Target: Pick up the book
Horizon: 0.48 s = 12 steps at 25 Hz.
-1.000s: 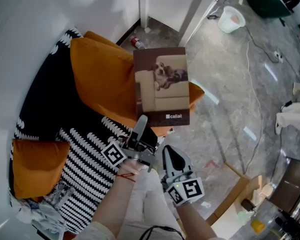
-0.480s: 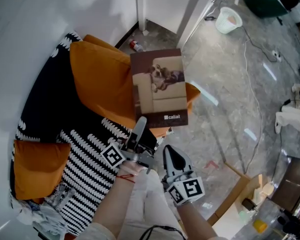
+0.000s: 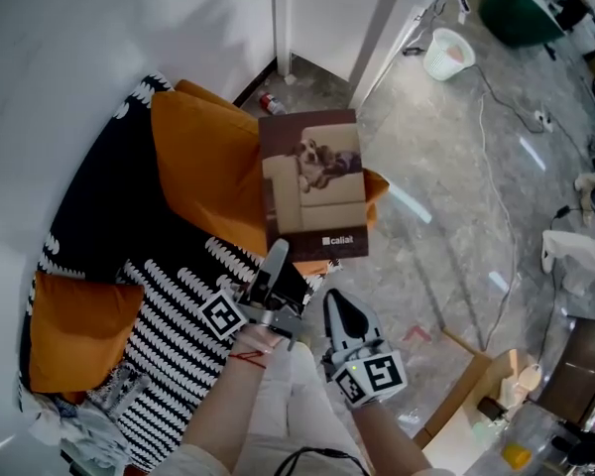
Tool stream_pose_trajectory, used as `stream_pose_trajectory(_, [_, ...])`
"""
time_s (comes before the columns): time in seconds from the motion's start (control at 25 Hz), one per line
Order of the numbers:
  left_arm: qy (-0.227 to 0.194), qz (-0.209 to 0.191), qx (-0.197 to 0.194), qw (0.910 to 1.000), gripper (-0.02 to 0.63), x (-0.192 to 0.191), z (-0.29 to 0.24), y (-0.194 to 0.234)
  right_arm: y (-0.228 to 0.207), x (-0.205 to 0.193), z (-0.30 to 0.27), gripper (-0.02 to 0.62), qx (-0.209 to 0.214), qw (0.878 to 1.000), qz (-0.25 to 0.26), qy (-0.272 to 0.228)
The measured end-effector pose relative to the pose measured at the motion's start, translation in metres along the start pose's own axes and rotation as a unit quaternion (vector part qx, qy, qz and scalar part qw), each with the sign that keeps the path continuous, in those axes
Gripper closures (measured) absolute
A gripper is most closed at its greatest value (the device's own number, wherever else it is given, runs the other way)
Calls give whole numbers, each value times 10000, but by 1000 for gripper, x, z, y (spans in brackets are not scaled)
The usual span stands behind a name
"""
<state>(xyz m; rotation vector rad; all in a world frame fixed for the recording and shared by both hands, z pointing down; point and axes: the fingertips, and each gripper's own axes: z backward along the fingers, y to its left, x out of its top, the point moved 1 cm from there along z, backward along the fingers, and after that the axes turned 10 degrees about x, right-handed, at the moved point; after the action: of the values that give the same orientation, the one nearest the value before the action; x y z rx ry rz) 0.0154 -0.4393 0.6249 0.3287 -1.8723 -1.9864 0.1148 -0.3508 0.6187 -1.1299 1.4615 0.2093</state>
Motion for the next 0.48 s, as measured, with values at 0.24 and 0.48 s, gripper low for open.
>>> stream_pose_trajectory(0.24, [-85, 72, 13, 9999, 439, -2, 11, -16, 10, 15, 9, 581, 59, 9999, 138, -37])
stream_pose_trajectory(0.48, [-83, 51, -19, 10000, 439, -5, 18, -39, 22, 33, 19, 581, 132, 9995, 266, -114])
